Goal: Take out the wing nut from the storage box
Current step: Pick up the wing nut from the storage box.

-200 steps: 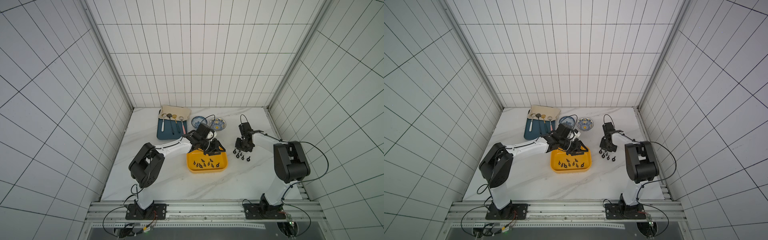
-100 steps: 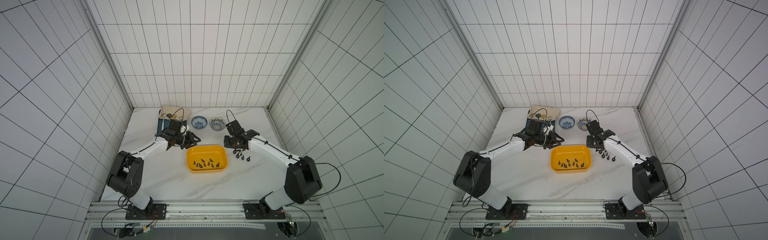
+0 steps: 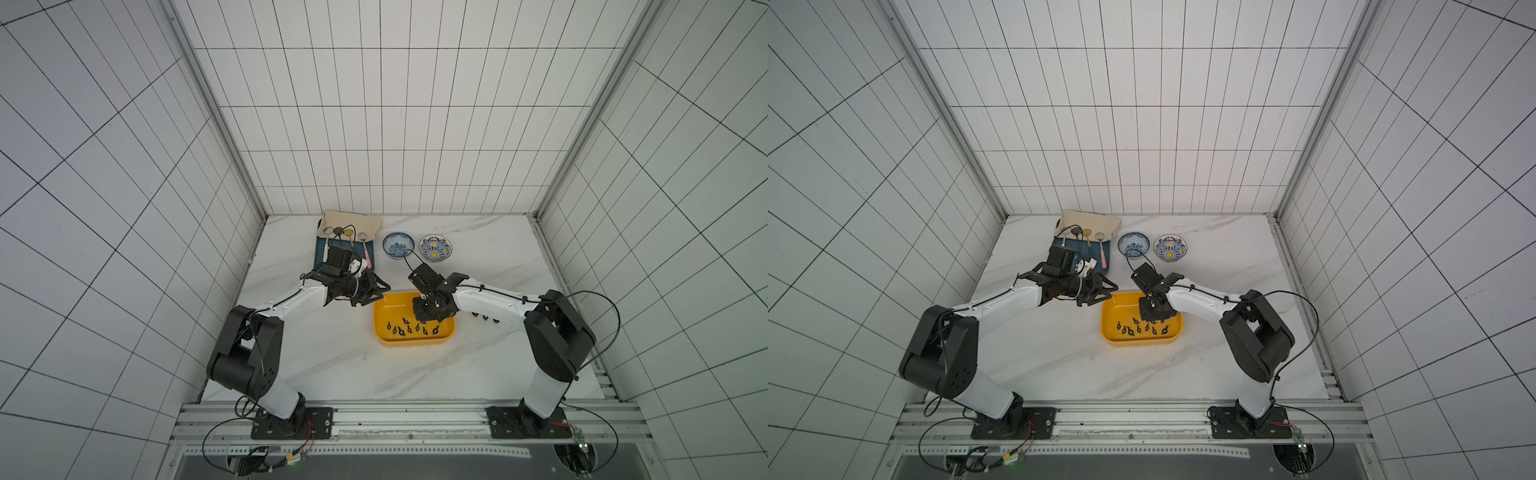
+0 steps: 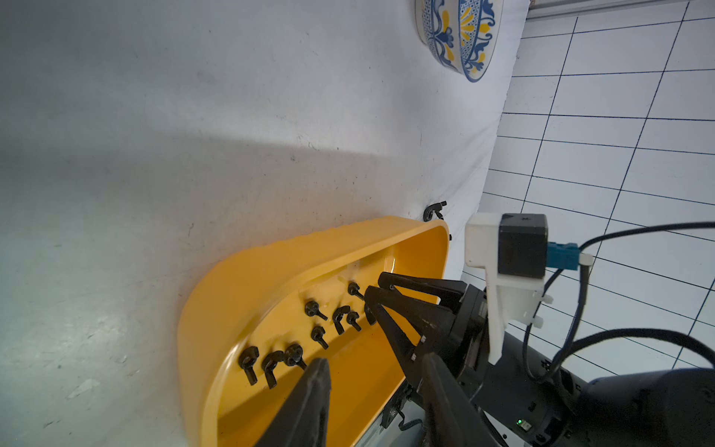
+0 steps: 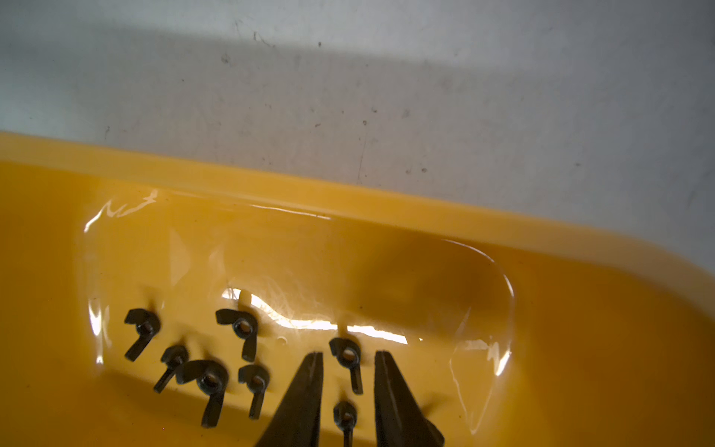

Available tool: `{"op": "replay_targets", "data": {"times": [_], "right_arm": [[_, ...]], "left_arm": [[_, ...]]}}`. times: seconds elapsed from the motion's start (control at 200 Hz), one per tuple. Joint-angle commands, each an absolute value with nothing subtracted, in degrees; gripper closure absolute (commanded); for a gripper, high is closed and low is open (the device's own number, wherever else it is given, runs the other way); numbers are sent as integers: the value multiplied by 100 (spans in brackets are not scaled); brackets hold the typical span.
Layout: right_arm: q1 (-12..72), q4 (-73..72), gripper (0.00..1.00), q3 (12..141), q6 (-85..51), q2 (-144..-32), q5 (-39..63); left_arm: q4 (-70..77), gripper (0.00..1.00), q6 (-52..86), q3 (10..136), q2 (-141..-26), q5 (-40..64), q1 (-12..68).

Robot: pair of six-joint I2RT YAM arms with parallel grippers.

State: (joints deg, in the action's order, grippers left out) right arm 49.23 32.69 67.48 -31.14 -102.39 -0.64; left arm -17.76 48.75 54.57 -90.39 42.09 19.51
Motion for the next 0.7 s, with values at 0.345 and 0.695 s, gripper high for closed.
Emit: {"op": "replay_targets", "data": {"times": [0.345, 0.695], "right_arm": [[4966, 3245, 73, 7086, -3134, -10593, 53], [4966, 3258, 78, 7071, -3135, -10743, 149]], "left_arm": [[-1644, 57, 4772, 5423, -8990, 4299, 1959], [-1629, 57, 4772, 5414, -9000, 4291, 1957]]}}
